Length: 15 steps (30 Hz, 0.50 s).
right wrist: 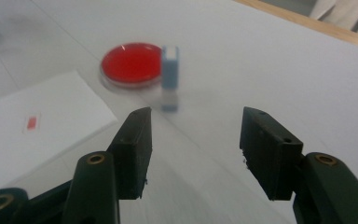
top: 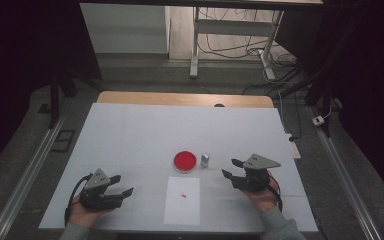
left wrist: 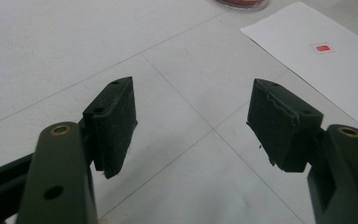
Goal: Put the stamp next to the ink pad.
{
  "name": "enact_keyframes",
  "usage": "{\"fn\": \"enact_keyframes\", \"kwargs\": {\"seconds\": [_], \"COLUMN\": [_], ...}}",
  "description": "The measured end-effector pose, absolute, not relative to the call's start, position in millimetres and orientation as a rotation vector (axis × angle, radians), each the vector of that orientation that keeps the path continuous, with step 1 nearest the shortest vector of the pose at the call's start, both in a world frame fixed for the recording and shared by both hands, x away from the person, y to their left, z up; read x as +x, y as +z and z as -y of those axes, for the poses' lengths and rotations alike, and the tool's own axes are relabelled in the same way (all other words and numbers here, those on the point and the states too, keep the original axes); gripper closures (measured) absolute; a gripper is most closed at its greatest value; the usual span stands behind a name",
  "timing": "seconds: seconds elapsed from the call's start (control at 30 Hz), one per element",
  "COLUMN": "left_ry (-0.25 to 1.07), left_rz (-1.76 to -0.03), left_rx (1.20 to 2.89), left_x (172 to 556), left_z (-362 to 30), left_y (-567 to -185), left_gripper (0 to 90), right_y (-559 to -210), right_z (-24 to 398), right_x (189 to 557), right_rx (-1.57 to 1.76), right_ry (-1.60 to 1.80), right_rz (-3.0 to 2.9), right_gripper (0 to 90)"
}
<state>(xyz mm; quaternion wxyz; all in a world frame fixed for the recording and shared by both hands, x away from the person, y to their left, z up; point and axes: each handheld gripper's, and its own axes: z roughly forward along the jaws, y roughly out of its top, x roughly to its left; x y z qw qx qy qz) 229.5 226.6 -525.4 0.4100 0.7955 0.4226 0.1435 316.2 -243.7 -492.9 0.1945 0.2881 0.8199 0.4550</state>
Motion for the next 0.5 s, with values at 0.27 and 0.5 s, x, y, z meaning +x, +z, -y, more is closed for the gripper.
{"fn": "enact_keyframes", "kwargs": {"seconds": [0.27,0.5], "left_ry": [0.358,0.361], "left_rz": [-1.049,-1.050], "left_rx": [2.011,2.012], "left_x": [229,228], "left_z": [-224,-223], "left_y": [-525,-525], "left_gripper": [32.6,32.6], "right_y": [-498,-500], "right_z": [289,310], "right_x": [291,282], "right_rx": [0.865,0.872], "right_ry": [1.262,1.242], "right_rz": [-2.258,-2.250], "right_gripper": [43.6,43.7]}}
